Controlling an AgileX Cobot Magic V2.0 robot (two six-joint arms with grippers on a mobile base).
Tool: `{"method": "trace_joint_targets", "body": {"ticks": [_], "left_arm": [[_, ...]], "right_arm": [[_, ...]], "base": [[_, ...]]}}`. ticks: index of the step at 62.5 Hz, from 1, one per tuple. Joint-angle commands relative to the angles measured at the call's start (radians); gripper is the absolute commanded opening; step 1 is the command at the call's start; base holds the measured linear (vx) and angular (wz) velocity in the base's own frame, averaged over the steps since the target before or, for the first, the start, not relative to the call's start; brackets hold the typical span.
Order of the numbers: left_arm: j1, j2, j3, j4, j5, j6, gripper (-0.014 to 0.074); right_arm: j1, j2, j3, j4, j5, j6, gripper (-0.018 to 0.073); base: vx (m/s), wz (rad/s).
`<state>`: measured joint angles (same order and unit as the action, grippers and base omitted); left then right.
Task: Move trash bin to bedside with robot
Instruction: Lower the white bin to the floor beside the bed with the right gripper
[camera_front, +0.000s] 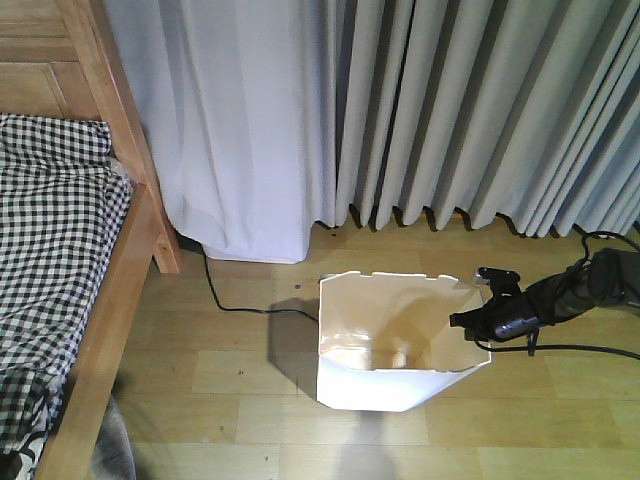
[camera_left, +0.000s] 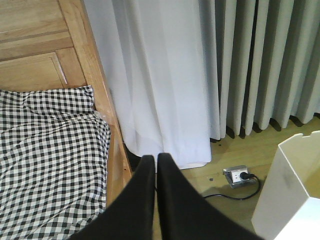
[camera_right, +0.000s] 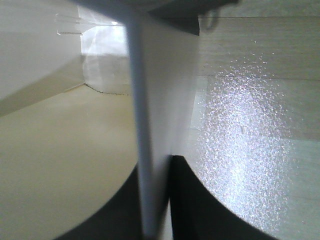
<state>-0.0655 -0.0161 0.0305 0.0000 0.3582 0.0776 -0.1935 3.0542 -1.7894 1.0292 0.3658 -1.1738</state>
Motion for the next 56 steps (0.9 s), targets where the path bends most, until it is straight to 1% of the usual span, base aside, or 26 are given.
{"method": "trace_joint_targets", "body": {"ticks": [1,7,17,25,29,36,56], "left_arm": [[-0.001,-0.020,0.018,0.000,-0.069,-0.005,-0.0007],[-0.001,-0.020,0.018,0.000,-0.069,-0.005,-0.0007],[-0.001,-0.020,0.018,0.000,-0.069,-0.005,-0.0007],[-0.001,-0.020,0.018,0.000,-0.069,-0.005,-0.0007],[-0.001,-0.020,0.018,0.000,-0.069,-0.005,-0.0007],[-0.001,-0.020,0.018,0.000,-0.069,-0.005,-0.0007],[-0.001,-0.020,0.018,0.000,-0.069,-0.005,-0.0007]], "right_arm": [[0.014,-0.064,-0.053,0.046,0.137,0.016,0.0006],[0.033,-0.048,-0.074,0.044,0.119,0.018,0.0008],[0.057,-0.027,-0.105,0.000,0.115,0.032,0.0015],[0.055,-0.013,-0.110,-0.002,0.092,0.122,0.0026],[0.055,-0.008,-0.110,-0.010,0.079,0.148,0.0032],[0.056,-0.002,-0.110,-0.025,0.072,0.149,0.0043],[0.056,0.011,-0.110,-0.026,0.039,0.149,0.0071]], "base": [[0.00,0.00],[0.00,0.00],[0.00,0.00],[0.00,0.00],[0.00,0.00],[0.00,0.00],[0.00,0.00]]}}
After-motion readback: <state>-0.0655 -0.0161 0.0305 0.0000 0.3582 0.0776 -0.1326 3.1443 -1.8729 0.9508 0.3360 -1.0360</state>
